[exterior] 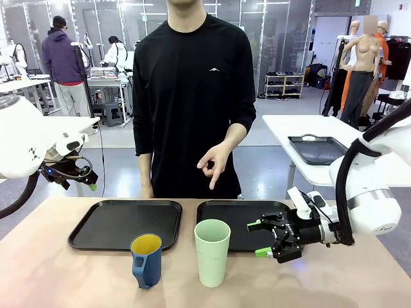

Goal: Sort and store the cups by type.
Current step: Pick up the Reusable plastic cup.

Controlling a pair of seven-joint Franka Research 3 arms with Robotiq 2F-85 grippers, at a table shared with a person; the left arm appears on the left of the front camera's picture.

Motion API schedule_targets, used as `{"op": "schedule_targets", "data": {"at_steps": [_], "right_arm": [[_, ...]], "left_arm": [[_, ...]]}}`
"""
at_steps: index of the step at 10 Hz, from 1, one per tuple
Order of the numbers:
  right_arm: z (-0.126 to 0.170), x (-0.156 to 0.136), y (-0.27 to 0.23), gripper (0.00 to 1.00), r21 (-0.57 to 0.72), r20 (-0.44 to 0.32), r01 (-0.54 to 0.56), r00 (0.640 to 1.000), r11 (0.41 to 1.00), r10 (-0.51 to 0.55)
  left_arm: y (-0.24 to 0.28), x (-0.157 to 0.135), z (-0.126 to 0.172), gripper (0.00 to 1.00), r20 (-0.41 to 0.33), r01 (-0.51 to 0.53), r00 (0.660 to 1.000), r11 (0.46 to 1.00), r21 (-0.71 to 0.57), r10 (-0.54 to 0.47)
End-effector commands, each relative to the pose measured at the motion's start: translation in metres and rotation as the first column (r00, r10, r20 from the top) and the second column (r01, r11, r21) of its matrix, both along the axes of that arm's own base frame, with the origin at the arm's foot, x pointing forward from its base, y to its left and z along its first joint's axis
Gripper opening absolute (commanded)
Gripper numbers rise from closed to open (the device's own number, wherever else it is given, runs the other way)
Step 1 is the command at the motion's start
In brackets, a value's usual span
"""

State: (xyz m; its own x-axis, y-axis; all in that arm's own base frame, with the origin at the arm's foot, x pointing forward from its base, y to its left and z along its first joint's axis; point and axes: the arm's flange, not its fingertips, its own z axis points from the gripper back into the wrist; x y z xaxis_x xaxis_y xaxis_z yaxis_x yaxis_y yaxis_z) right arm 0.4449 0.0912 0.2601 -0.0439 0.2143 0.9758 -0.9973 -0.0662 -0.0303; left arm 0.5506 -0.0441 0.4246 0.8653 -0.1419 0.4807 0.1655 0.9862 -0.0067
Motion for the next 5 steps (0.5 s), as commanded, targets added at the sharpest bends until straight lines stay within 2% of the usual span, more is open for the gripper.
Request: {"op": "schedule_targets", "data": {"at_steps": [1,5], "right_arm": [[-0.016,0.003,0.017,1.00,0.029,-0.015,-0.019,1.000,0.999,0.019],[-0.044,0.002,0.046,1.00,0.055,-0.048,-0.080,0.995,0.995,0.083]], "left_arm": [[0.001,-0.001,0.002,1.00,-0.005,0.000,1.000,1.000,-0.003,0.000],[0.001,-0.001,0.002,1.00,-0.005,0.000,1.000,1.000,-0.003,0.000]]}}
